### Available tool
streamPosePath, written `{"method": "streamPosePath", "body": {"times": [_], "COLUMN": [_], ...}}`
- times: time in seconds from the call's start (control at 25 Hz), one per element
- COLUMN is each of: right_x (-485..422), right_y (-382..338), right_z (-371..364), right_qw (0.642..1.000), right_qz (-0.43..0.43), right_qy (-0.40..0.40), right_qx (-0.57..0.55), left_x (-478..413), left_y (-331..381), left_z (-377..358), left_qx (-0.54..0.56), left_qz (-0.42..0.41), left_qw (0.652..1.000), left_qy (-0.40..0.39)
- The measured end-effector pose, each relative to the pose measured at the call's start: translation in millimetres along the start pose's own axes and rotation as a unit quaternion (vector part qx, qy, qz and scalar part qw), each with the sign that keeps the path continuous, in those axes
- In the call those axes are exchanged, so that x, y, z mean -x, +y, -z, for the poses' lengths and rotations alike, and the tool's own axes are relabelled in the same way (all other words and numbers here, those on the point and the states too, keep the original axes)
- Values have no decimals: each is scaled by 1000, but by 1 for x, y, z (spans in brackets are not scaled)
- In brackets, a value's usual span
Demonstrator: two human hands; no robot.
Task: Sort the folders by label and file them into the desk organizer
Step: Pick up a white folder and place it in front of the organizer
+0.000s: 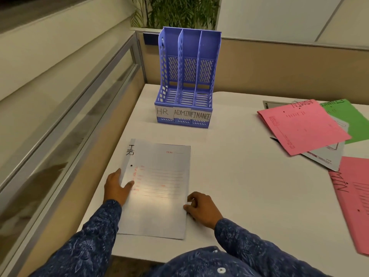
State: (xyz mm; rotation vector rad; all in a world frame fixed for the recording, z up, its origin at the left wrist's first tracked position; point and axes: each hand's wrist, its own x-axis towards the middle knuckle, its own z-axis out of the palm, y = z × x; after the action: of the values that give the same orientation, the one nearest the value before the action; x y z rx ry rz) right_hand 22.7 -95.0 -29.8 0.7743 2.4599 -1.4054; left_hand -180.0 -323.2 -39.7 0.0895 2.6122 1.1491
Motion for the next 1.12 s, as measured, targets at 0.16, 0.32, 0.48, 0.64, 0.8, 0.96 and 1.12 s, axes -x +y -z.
{"method": "streamPosePath", "body": {"times": [0.16,0.32,0.48,0.64,0.8,0.96,1.12], "right_x": [-2,3,13,27,41,63,88], "right_y": [1,9,19,39,67,100,138], "right_z": [2,7,15,29,57,92,129], "right_qw": [999,998,998,990,984,974,961], "right_qz": [19,25,37,73,64,37,-8], "right_qy": [-1,-1,29,94,147,204,250], "right_qx": [49,56,53,72,84,95,119], "left_x": [4,5,9,23,44,67,92], "left_y": [-5,-8,-4,19,56,93,128], "left_z": [-7,-12,-16,-43,-92,-144,-188], "left_qx": [-47,-76,-92,-116,-182,-251,-296], "left_qz": [-30,-36,-59,-149,-241,-323,-361], "left_qw": [997,995,989,977,953,908,872], "left_qy": [46,58,101,99,-9,-96,-147]}}
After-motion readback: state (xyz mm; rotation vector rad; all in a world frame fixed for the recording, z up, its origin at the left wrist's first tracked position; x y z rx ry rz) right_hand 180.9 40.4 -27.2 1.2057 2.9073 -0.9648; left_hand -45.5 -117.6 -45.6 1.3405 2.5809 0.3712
